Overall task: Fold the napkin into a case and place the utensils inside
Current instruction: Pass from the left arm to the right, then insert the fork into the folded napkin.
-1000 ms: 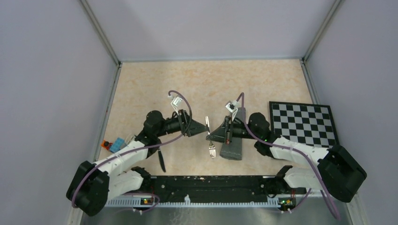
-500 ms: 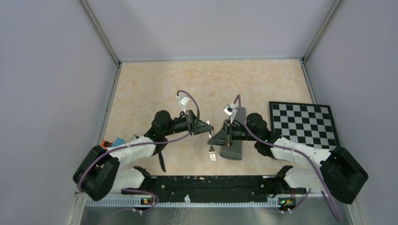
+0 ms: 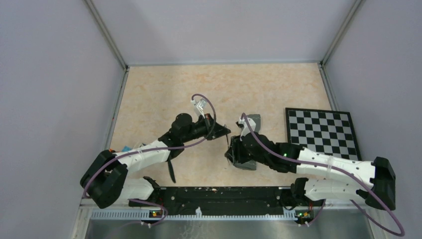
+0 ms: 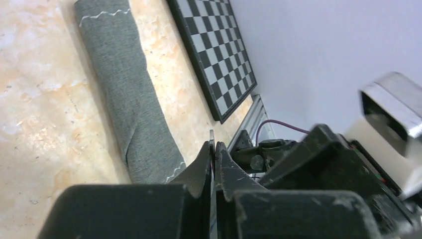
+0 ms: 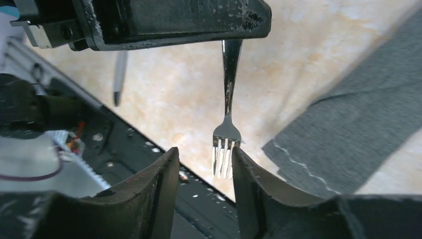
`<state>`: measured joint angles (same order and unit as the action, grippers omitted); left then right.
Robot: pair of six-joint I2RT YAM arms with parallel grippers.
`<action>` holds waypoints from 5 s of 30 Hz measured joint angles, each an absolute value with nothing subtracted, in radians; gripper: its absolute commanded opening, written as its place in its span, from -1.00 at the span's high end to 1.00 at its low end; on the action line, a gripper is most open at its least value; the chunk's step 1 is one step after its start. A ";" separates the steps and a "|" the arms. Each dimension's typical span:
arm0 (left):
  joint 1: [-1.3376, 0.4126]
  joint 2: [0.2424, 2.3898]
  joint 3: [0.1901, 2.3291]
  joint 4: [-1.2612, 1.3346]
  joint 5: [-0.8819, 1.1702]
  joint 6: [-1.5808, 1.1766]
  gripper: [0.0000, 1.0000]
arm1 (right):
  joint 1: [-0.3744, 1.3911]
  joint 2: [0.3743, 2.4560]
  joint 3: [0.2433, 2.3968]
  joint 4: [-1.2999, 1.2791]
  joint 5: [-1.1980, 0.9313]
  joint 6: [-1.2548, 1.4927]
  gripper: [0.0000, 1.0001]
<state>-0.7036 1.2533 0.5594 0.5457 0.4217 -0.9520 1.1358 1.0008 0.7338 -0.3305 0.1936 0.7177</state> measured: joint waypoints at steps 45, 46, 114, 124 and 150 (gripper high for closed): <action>-0.783 1.510 0.587 0.591 0.475 -1.029 0.68 | 0.678 0.962 0.663 -0.572 0.004 0.706 1.00; -0.797 1.541 0.587 0.609 0.484 -1.038 0.73 | 0.646 0.978 0.663 -0.594 -0.036 0.691 1.00; -0.944 1.879 0.593 0.854 0.474 -1.083 1.00 | 0.551 1.519 0.872 -0.501 0.103 0.638 1.00; -0.944 1.879 0.593 0.853 0.474 -1.082 1.00 | 0.545 1.539 0.883 -0.502 0.103 0.627 0.71; -0.944 1.348 0.585 0.379 0.332 -0.933 -0.47 | 0.540 1.218 0.860 -0.584 -0.042 0.419 -0.12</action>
